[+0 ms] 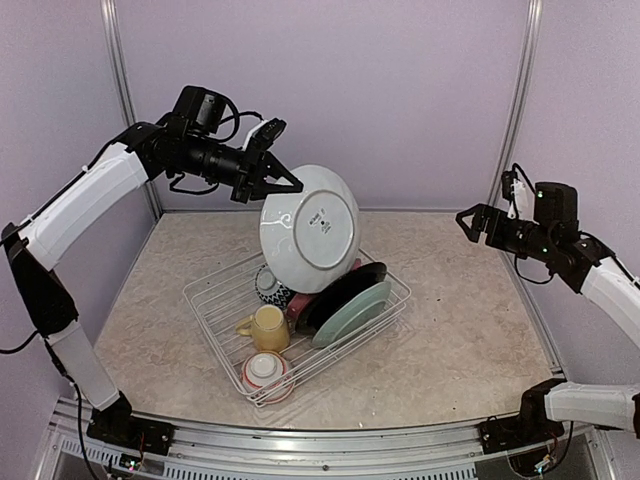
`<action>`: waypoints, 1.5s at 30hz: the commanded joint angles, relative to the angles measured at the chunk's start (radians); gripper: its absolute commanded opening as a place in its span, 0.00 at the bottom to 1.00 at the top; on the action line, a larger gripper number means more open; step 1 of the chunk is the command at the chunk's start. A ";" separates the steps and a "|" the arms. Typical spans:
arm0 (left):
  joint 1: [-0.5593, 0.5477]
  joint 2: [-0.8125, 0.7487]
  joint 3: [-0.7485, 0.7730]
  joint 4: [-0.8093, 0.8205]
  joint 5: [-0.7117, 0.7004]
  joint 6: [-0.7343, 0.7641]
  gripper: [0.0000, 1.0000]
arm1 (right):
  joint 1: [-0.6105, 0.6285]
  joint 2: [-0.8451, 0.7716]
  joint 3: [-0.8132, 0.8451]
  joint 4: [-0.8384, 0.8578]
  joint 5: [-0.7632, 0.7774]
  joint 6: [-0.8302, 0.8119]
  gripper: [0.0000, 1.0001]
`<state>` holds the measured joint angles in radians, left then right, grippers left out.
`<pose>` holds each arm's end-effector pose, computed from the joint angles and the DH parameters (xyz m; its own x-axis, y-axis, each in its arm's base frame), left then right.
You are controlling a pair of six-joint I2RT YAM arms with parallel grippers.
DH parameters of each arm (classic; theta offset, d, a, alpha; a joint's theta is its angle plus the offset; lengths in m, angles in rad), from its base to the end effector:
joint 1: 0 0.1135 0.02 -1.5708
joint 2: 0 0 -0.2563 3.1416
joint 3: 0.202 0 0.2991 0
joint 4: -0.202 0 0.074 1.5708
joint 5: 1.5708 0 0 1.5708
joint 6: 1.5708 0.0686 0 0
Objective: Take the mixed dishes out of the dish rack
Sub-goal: Pass from the left arm to the right
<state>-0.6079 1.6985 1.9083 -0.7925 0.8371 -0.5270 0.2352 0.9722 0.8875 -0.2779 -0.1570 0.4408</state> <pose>0.3213 -0.2856 0.4214 -0.8388 0.1733 -0.5161 0.5434 0.3270 -0.7732 0.2943 0.0815 0.3100 -0.4708 0.3205 -0.8219 -0.1896 0.8731 0.4491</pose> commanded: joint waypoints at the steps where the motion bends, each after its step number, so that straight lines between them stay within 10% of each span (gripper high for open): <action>1: 0.045 -0.077 0.061 0.136 0.096 -0.026 0.00 | 0.021 0.035 0.037 0.004 0.013 0.025 1.00; 18: -0.194 0.000 0.102 0.248 -0.892 0.691 0.00 | 0.136 0.325 0.244 0.004 0.054 0.245 1.00; 27: -0.288 0.027 -0.124 0.580 -1.018 1.154 0.00 | 0.136 0.438 0.471 -0.045 -0.103 0.317 1.00; 41: -0.396 0.190 -0.101 0.735 -1.127 1.454 0.00 | 0.181 0.554 0.546 0.007 -0.203 0.437 0.99; 45: -0.420 0.233 -0.102 0.782 -1.162 1.538 0.00 | 0.192 0.570 0.523 0.027 -0.199 0.466 0.85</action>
<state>-1.0065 1.9228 1.7477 -0.2401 -0.2470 0.8658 0.4107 1.5318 1.4132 -0.2783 -0.3523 0.8654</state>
